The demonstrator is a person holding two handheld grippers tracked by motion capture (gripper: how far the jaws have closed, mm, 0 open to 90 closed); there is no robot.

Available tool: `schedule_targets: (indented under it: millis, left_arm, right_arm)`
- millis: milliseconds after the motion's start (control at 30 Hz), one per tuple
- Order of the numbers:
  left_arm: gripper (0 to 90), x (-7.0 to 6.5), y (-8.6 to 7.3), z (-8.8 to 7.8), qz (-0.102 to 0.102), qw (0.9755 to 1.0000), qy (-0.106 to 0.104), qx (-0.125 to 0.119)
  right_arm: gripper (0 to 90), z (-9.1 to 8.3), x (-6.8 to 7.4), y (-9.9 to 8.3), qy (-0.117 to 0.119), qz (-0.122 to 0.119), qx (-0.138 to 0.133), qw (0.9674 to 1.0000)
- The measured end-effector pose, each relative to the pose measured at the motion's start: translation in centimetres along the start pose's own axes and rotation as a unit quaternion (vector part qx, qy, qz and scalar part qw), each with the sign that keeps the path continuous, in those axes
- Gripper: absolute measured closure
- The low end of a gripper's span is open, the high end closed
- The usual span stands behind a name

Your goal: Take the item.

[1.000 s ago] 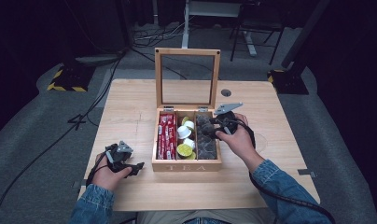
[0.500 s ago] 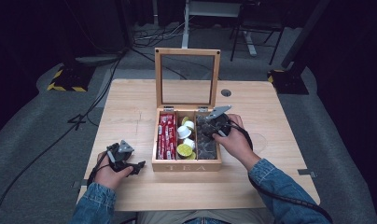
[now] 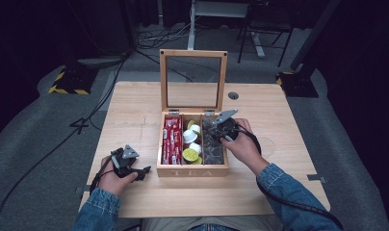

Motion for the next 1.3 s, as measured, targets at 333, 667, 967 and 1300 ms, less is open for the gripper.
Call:
schedule_targets:
  millis: [333, 667, 967, 1300]
  left_arm:
    - [24.2, 0.2, -0.2, 0.2, -0.010, 0.9996, 0.001, -0.028]
    - [24.1, 0.2, -0.2, 0.2, 0.001, 0.9996, 0.005, -0.026]
    - [23.4, 0.2, -0.2, 0.3, 0.002, 0.9997, 0.002, -0.025]
    - [22.7, 0.3, -0.2, 0.3, 0.004, 0.9997, 0.003, -0.023]
  right_arm:
    - [76.6, -1.1, 0.0, 0.7, 0.020, 0.019, -0.035, 0.9990]
    - [76.5, -2.8, 0.7, 1.8, 0.041, 0.024, -0.071, 0.9964]
    - [76.4, -4.8, 0.9, 2.4, 0.055, 0.037, -0.108, 0.9920]
    - [76.3, -7.2, 0.9, 2.3, 0.066, 0.044, -0.135, 0.9877]
Point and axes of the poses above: each handheld gripper's, and its own axes: z roughly forward along the jaws, y roughly out of its top, x roughly to its left, the point moved 5 cm from there along z, roughly forward along the jaws, and after that the axes turned 8 degrees about z, right-handed, at the moved point
